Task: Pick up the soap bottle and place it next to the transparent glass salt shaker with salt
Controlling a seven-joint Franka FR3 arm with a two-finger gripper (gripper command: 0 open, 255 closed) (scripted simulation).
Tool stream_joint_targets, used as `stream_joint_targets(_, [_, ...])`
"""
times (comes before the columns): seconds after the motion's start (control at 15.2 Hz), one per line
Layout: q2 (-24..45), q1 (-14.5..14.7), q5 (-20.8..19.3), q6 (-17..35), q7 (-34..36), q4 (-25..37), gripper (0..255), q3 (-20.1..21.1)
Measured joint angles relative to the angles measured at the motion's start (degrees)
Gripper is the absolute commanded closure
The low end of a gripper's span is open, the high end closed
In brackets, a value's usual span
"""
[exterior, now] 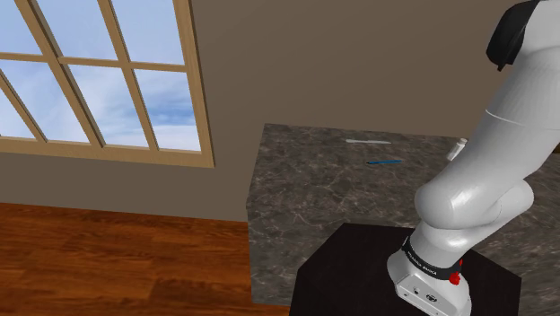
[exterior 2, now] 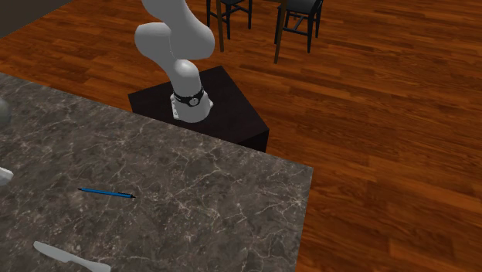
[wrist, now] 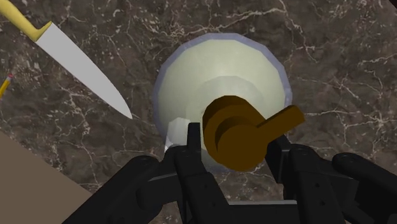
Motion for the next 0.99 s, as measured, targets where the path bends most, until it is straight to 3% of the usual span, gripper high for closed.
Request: stream_joint_targets(0.99, [4.04,-1.28,3.83,11.19,-1.86,-9.07,255,0.8])
